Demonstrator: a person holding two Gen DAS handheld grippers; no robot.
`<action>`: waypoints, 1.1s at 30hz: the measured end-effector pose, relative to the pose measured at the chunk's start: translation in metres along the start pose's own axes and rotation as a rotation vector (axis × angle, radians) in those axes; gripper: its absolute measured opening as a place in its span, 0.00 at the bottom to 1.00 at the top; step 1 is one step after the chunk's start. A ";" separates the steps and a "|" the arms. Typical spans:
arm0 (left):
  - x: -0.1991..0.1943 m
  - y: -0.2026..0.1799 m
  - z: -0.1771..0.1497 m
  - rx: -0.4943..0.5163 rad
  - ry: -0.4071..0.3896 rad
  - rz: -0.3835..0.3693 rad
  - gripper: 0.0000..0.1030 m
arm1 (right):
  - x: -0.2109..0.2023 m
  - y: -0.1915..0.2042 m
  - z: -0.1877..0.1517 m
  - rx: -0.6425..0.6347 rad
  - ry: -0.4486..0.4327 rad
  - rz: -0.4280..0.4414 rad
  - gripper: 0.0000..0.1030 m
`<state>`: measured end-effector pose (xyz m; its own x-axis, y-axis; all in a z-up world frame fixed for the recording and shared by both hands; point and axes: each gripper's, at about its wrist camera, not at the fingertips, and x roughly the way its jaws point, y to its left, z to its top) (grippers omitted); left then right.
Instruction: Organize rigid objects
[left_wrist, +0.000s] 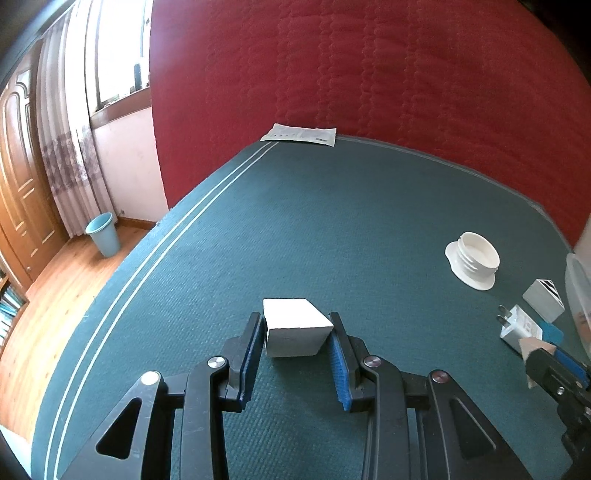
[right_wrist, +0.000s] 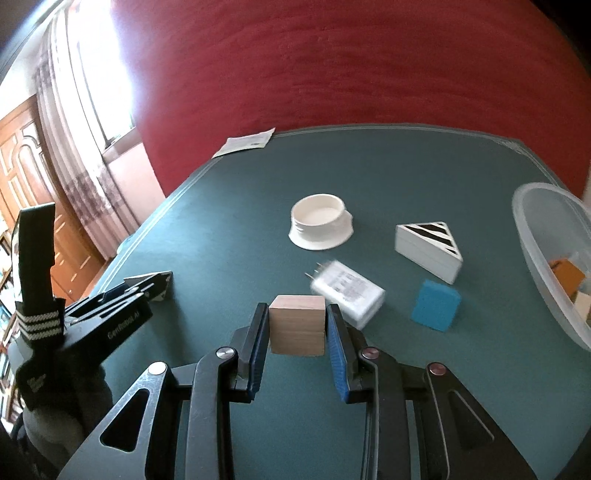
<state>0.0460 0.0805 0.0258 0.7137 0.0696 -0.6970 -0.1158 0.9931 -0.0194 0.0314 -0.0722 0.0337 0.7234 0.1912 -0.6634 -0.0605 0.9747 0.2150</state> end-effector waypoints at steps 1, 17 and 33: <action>-0.002 0.000 -0.001 0.003 -0.003 -0.002 0.35 | -0.003 -0.003 -0.001 0.006 -0.004 -0.003 0.31; -0.020 -0.024 -0.019 0.056 0.008 -0.038 0.35 | -0.044 -0.059 -0.014 0.091 -0.060 -0.087 0.31; -0.037 -0.069 -0.043 0.106 0.042 -0.080 0.35 | -0.093 -0.141 -0.024 0.170 -0.136 -0.224 0.31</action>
<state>-0.0017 0.0053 0.0222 0.6880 -0.0120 -0.7256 0.0158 0.9999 -0.0015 -0.0437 -0.2244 0.0483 0.7919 -0.0543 -0.6082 0.2185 0.9553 0.1993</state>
